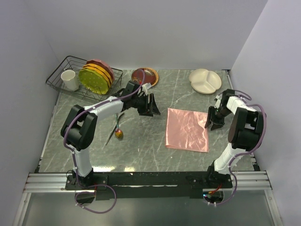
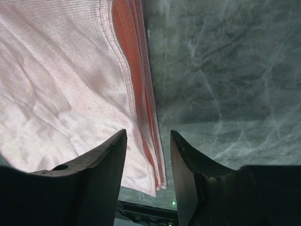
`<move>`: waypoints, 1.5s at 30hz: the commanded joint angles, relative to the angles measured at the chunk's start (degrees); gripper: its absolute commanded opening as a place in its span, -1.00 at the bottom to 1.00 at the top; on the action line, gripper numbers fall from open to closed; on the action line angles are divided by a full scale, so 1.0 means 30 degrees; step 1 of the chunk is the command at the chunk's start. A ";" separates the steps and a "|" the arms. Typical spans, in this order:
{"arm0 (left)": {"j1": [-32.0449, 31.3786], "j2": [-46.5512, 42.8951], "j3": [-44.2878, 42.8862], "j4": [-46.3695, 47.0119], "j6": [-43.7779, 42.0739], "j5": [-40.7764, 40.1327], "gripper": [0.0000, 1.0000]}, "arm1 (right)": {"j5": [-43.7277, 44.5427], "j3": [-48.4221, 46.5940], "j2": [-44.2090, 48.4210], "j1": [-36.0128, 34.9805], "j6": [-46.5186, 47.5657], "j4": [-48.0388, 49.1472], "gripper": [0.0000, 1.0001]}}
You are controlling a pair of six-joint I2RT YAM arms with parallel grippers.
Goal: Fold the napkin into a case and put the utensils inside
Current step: Move the square-folded napkin to the center of the board.
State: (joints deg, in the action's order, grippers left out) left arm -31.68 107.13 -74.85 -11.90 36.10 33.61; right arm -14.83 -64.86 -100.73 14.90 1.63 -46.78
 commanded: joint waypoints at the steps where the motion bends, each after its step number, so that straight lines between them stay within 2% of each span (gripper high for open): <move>1: 0.0101 -0.0202 0.0105 -0.0046 -0.0313 0.0020 0.30 | -0.0884 -0.0207 -0.0758 0.0074 0.0160 -0.0196 -0.04; 6: 0.0540 -0.0495 0.0428 -0.0251 -0.0431 -0.0069 0.30 | -0.1150 0.0057 -0.1374 0.0074 0.0248 -0.0108 -0.26; 9: 0.1009 -0.0700 0.0545 -0.0310 -0.0489 0.0136 0.29 | -0.1501 0.0058 -0.1785 0.0074 0.0190 -0.0050 -0.48; 10: 0.1184 -0.0875 0.0748 -0.0223 -0.0547 0.0252 0.28 | -0.1676 0.0029 -0.1988 -0.0013 0.0132 -0.0050 -0.65; 12: 0.1594 -0.1168 0.1013 -0.0135 -0.0809 0.0428 0.28 | -0.2320 -0.0030 -0.2107 -0.0247 -0.0160 0.0067 -0.81; 13: 0.1741 -0.1460 0.1304 -0.0106 -0.0928 0.0487 0.27 | -0.2554 -0.0030 -0.2224 -0.0683 -0.0278 0.0155 -0.96; 15: 0.2238 -0.1725 0.1569 -0.0222 -0.1307 0.0545 0.26 | -0.3433 0.0174 -0.2108 -0.1125 -0.1181 0.0882 -1.00; 20: 0.4022 -0.2604 0.2477 -0.0662 -0.1982 0.1248 0.25 | -0.5513 0.0554 -0.2400 -0.3259 -0.3727 0.2613 -1.00; 26: 0.5899 -0.4127 0.3533 -0.1276 -0.4992 0.2448 0.25 | -0.8092 0.1580 -0.2285 -0.5811 -0.6808 0.5484 -1.00; 32: 0.6078 -0.4949 0.3972 -0.1951 -0.7693 0.3094 0.29 | -0.7625 0.1347 -0.2020 -0.5815 -0.6842 0.5605 -1.00; 35: 0.6078 -0.5008 0.4149 -0.1863 -0.8075 0.3620 0.34 | -0.7480 0.0996 -0.2254 -0.5844 -0.6462 0.5050 -0.66; 36: 0.6078 -0.5007 0.4149 -0.1834 -0.8193 0.3739 0.36 | -0.7363 0.0879 -0.2283 -0.5815 -0.6316 0.4729 -0.43; 38: 0.6078 -0.5095 0.4149 -0.1717 -0.8515 0.3973 0.38 | -0.7070 0.0644 -0.1992 -0.5640 -0.5964 0.4580 -0.23; 42: 0.6078 -0.5738 0.4499 -0.1220 -0.8926 0.4879 0.45 | -0.6282 -0.0204 -0.1027 -0.5258 -0.4910 0.3412 -0.07; 45: 0.6078 -0.6119 0.4996 -0.0663 -0.8868 0.5407 0.46 | -0.4967 -0.1635 -0.0528 -0.5170 -0.3564 0.2911 -0.05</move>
State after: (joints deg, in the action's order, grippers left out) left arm -13.34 92.90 -61.28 -17.41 12.01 45.06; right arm -35.55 -63.81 -106.76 -1.45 -14.41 -35.38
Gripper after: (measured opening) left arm 0.725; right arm 0.471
